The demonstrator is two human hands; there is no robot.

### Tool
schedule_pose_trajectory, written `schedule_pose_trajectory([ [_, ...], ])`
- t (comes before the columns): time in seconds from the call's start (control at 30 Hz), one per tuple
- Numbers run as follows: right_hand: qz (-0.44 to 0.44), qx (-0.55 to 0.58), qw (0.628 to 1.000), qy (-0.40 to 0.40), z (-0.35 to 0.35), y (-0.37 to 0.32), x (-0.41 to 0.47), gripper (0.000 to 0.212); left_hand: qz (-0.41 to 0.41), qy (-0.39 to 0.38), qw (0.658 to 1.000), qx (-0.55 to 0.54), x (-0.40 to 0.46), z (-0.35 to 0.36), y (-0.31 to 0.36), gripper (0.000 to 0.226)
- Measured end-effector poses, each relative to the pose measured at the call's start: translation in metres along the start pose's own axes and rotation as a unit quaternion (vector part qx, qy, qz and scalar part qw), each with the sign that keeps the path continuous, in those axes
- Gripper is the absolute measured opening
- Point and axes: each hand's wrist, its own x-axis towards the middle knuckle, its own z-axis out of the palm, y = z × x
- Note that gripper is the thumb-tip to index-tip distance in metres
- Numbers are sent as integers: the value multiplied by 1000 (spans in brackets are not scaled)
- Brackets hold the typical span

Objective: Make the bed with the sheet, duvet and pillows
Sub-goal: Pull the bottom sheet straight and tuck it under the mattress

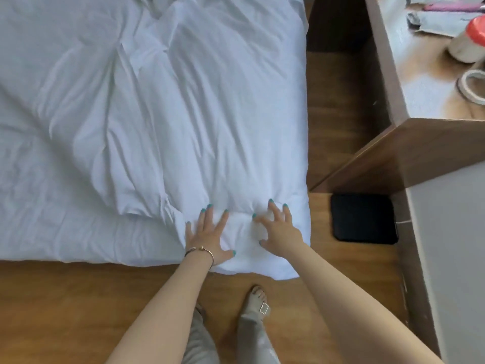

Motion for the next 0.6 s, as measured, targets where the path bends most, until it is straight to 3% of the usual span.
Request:
schedule_pose_trajectory([
  [0.1,27,14,999,29,-7,-10,4,64,0,3,1000,-30,-28,20,-4,88],
  [0.2,27,-2,998,64,8,-10,-8,78,7,31,998,-62,-56,32,-10,70],
  [0.27,31,-9,999,33,24,-8,-26,80,9,-18,991,-135,-78,40,-14,66],
  [0.4,105,55,992,-44,32,-30,-45,79,-4,-96,932,-351,-106,28,-40,52],
  [0.5,163,63,981,-80,5,-75,-26,58,-32,-48,927,-371,-102,-15,-75,43],
  [0.6,127,58,986,-92,-26,-138,-1,43,-37,65,925,-372,-89,-74,-123,36],
])
